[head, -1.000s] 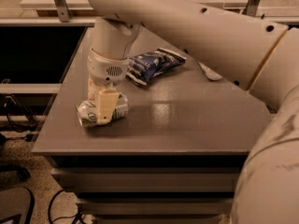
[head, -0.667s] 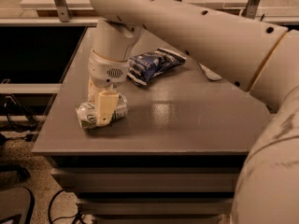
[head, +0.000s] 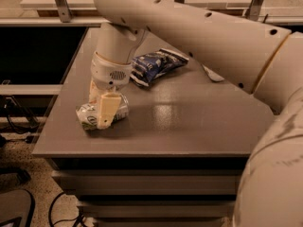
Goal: Knock 7up can over
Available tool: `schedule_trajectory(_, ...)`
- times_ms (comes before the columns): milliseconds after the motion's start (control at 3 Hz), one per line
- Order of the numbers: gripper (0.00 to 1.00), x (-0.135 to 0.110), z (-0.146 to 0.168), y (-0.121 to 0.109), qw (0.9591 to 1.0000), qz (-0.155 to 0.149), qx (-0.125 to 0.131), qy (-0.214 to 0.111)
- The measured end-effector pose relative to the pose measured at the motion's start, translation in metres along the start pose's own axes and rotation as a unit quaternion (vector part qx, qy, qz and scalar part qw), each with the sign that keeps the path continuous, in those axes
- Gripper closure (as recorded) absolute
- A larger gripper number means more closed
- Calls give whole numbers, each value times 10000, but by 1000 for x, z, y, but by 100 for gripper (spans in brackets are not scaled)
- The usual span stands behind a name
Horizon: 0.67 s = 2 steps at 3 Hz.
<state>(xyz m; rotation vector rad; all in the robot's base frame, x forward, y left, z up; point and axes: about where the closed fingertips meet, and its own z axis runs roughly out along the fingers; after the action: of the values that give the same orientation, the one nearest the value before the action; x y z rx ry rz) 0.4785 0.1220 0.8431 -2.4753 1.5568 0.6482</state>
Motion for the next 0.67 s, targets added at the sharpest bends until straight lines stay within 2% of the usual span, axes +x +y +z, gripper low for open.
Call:
schedule_trajectory(333,0,1,2,-1,10000,2,-44,-64)
schedule_trajectory(667,0,1,3,-1,10000,-3,-49,-83)
